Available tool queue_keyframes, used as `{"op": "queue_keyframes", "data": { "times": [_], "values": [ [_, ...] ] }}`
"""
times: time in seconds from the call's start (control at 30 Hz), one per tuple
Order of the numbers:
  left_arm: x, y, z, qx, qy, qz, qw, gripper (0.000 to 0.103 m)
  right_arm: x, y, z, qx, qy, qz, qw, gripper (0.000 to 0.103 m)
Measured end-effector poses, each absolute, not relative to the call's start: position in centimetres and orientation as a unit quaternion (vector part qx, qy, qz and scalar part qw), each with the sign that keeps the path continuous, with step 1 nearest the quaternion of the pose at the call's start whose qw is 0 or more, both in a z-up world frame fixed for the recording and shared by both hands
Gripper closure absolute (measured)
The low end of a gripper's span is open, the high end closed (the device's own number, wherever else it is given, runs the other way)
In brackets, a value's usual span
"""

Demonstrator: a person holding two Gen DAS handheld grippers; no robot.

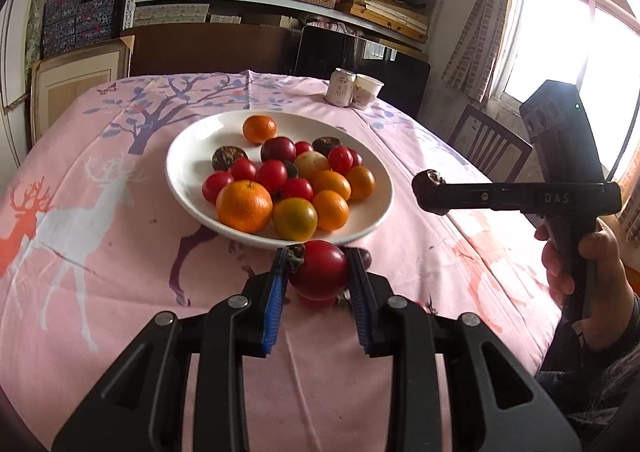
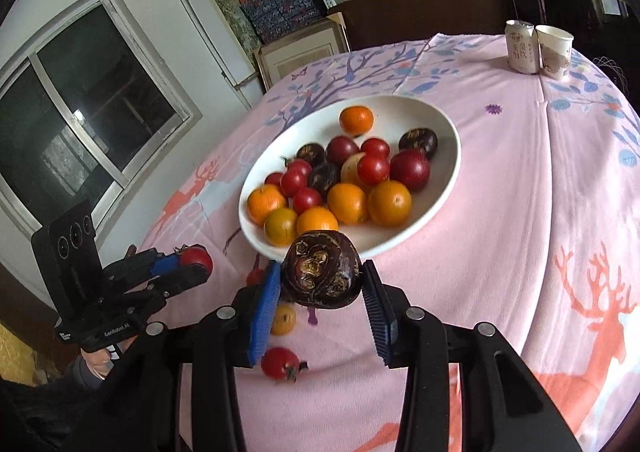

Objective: Organize fruits
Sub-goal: 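Place both held fruits on the white plate and open both tools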

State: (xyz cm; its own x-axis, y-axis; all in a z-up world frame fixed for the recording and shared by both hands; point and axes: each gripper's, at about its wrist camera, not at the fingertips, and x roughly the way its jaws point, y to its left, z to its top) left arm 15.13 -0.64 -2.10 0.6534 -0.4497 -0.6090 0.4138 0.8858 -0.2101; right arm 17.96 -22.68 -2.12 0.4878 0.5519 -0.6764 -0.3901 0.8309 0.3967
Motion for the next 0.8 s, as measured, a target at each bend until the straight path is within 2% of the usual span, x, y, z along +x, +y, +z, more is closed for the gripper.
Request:
{"op": "queue_keyframes", "data": {
  "times": [0.17, 0.2, 0.23, 0.27, 0.3, 0.4, 0.5, 0.67, 0.8],
  "values": [
    [20.0, -1.8, 0.2, -0.002, 0.333, -0.227, 0.915, 0.073, 22.5, -21.0, -0.4, 0.100, 0.410, 0.261, 0.868, 0.061],
    [21.3, -2.1, 0.3, -0.002, 0.337, -0.225, 0.914, 0.070, 23.4, -20.5, -0.2, 0.099, 0.408, 0.256, 0.870, 0.061],
    [22.4, -2.3, 0.3, 0.000, 0.340, -0.220, 0.914, 0.058, 24.4, -20.1, -0.2, 0.101, 0.408, 0.255, 0.871, 0.060],
    [23.3, -2.5, 0.3, 0.004, 0.342, -0.209, 0.916, 0.052, 25.4, -19.7, -0.3, 0.102, 0.412, 0.253, 0.869, 0.059],
    [23.9, -2.5, 0.2, 0.005, 0.342, -0.192, 0.920, 0.044, 26.1, -19.5, -0.6, 0.101, 0.416, 0.250, 0.868, 0.052],
    [23.7, -1.8, 0.3, -0.021, 0.345, -0.198, 0.917, 0.043, 25.5, -19.6, -1.1, 0.100, 0.412, 0.232, 0.876, 0.044],
    [21.0, -1.7, -0.3, 0.016, 0.334, -0.197, 0.922, 0.035, 22.4, -19.9, -2.0, 0.076, 0.415, 0.226, 0.878, 0.044],
    [16.3, -2.0, -3.2, 0.084, 0.356, -0.202, 0.909, 0.035, 15.3, -19.2, -4.2, 0.028, 0.430, 0.276, 0.859, 0.043],
    [15.0, -1.8, -5.2, 0.093, 0.381, -0.200, 0.898, 0.035, 11.6, -17.1, -6.6, -0.020, 0.449, 0.300, 0.841, 0.043]
  ]
}}
